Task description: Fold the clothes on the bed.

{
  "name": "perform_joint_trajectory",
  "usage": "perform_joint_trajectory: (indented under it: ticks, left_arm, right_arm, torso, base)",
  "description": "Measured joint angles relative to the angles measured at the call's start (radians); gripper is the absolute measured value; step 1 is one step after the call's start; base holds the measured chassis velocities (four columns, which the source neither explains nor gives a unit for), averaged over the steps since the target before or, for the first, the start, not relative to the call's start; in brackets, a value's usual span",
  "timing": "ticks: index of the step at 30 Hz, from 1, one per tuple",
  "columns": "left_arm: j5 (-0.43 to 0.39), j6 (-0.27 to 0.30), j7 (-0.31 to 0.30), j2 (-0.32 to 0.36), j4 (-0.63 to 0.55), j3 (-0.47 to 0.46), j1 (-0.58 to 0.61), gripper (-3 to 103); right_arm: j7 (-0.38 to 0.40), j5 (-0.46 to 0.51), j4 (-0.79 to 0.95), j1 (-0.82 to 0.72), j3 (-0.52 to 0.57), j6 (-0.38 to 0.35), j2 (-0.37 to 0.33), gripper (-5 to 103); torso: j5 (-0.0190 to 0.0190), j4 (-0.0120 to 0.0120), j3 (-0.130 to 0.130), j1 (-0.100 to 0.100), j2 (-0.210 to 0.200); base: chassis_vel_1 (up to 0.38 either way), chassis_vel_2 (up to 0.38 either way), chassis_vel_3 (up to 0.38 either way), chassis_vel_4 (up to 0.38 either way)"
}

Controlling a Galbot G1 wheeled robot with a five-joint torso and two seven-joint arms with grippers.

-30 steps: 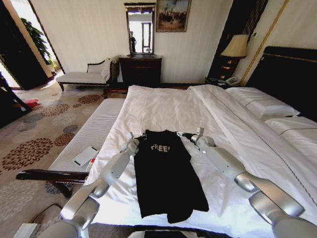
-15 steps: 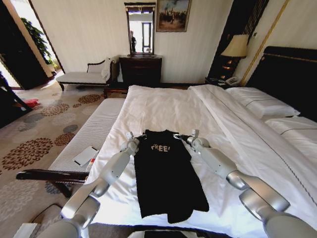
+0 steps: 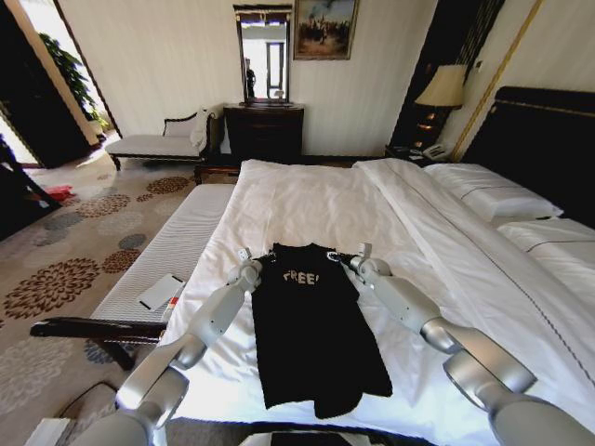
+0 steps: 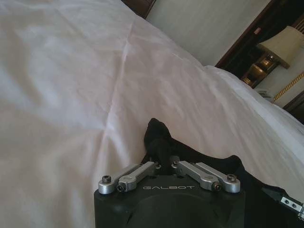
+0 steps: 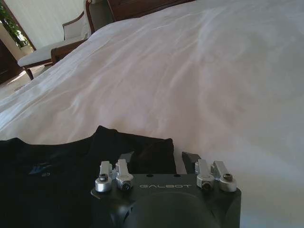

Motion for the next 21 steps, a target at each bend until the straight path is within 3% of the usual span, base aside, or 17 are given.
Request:
perform_joint_trajectory:
  ticks: [2,5,12,14,16,21]
  left_arm:
    - [0.000,0.000,0.000,-0.003,0.002,0.000,-0.002,3]
    - [0.000,0.000,-0.001,-0.004,0.002,0.000,-0.002,3]
    - [0.000,0.000,-0.001,-0.001,0.002,-0.005,0.003,3]
    - [0.000,0.000,-0.001,0.000,0.002,-0.005,0.004,3]
    - [-0.001,0.000,-0.001,0.002,0.002,-0.006,0.003,3]
    - [-0.004,0.000,-0.002,0.001,0.003,-0.007,-0.004,3]
  right_arm:
    - [0.008,-0.003,-0.002,0.002,-0.005,0.011,0.002,47]
    - [0.014,-0.003,-0.002,0.002,-0.007,0.013,0.005,42]
    - [0.018,-0.005,0.008,-0.007,-0.013,0.015,0.005,10]
    - [0.018,-0.005,0.011,-0.008,-0.014,0.015,0.003,10]
    - [0.019,-0.005,0.018,-0.009,-0.016,0.015,-0.002,2]
    - [0.024,-0.004,0.030,-0.011,-0.018,0.015,-0.002,2]
  torso:
    - [0.0000,0.0000,0.000,0.000,0.000]
    - [0.0001,-0.0001,0.000,0.000,0.000]
    - [0.0000,-0.0002,0.000,0.000,0.000]
    - [0.0001,-0.0001,0.000,0.000,0.000]
    - [0.0000,0.0000,0.000,0.000,0.000]
    - [0.0000,0.0000,0.000,0.000,0.000]
  base:
    - [0.000,0.000,0.000,0.000]
    - [0.000,0.000,0.000,0.000]
    - [0.000,0.000,0.000,0.000]
    - [0.000,0.000,0.000,0.000]
    - [0.000,0.000,0.000,0.000]
    - [0.000,0.000,0.000,0.000]
